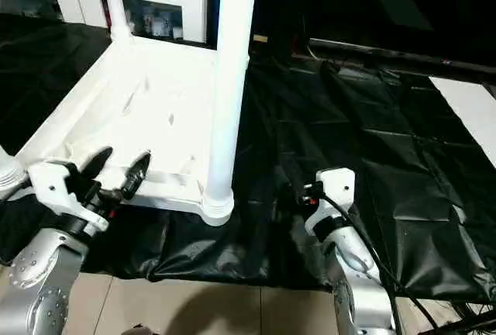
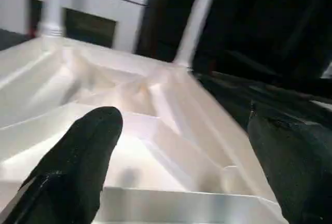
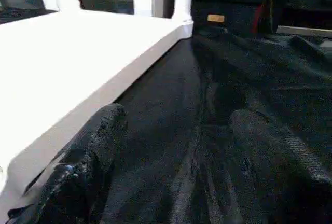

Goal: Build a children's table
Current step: Rotate table base

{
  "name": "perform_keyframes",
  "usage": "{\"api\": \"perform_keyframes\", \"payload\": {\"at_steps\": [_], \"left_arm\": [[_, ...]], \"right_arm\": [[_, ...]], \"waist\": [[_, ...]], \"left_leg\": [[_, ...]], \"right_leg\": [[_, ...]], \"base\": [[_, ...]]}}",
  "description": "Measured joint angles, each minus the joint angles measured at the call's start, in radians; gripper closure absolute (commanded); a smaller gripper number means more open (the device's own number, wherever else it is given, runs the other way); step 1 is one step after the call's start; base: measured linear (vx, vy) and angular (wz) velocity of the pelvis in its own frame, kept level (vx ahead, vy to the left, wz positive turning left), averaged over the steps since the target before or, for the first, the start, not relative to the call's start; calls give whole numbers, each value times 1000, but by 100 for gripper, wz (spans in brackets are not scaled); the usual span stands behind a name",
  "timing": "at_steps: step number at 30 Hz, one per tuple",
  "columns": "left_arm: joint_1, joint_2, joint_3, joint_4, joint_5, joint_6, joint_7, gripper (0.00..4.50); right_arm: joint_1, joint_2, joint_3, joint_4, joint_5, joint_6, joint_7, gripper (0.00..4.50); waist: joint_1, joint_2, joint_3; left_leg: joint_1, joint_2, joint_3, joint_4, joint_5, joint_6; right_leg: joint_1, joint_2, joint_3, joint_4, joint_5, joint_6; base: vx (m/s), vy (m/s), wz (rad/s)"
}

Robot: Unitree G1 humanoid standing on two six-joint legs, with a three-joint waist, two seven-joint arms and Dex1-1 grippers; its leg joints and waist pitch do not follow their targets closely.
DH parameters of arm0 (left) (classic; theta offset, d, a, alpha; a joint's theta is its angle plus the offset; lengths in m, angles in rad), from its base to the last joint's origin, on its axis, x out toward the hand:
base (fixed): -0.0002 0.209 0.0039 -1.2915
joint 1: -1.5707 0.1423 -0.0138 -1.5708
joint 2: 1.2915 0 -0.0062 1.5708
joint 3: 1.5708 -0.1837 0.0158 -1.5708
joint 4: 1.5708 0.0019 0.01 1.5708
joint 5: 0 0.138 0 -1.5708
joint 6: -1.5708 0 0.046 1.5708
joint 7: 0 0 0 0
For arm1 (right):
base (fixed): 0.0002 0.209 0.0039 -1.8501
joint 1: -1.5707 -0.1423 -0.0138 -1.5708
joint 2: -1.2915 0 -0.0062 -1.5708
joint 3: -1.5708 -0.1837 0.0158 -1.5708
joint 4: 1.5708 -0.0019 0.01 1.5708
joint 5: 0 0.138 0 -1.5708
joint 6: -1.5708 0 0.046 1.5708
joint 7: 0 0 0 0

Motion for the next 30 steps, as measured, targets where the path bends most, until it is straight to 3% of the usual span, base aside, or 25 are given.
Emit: {"api": "perform_keyframes", "payload": {"at_steps": [3, 8, 19, 23, 27, 30], "left_arm": [[-11, -12, 18, 18, 47, -19, 71, 9], [-32, 12, 41, 50, 46, 5, 100, 9], [-109, 76, 16, 93, 111, 92, 126, 9], [-127, 95, 8, 101, 94, 98, 76, 9], [-185, 112, 4, 159, 64, 113, 15, 9], [-216, 158, -15, 188, 32, 114, -89, 9]], "right_arm": [[5, -1, -5, -29, 4, 15, -16, 81], [39, -3, 1, -74, -15, 40, -38, 81], [41, 18, 21, -95, -53, 53, -115, 81], [33, 18, 21, -96, -45, 72, -110, 81], [-54, -22, 21, -74, -29, 88, -77, 81], [-67, -61, 38, -52, -31, 87, -32, 81]], "waist": [[0, 0, 0], [-2, 3, 0], [-5, 53, 1], [-4, 54, 1], [-4, 54, 1], [0, 45, -2]], "left_leg": [[0, 0, -1, 0, 0, 0], [-1, -1, -2, 0, 0, 0], [-1, -1, -6, 1, 0, 0], [-1, -1, -6, 1, 0, 0], [-1, -1, -6, 4, 0, 0], [-1, -1, -7, 3, 0, 0]], "right_leg": [[0, 0, 0, 0, 1, 1], [0, 0, 0, -1, 1, 3], [1, 2, 0, 0, 2, 3], [1, 2, 0, 0, 2, 3], [1, 2, 0, 1, 3, 2], [1, 3, 0, 1, 3, 2]], "base": [[0, 0, 0], [0, 0, 0], [0, 0, 0], [0, 0, 0], [0, 0, 0], [0, 0, 0]]}}
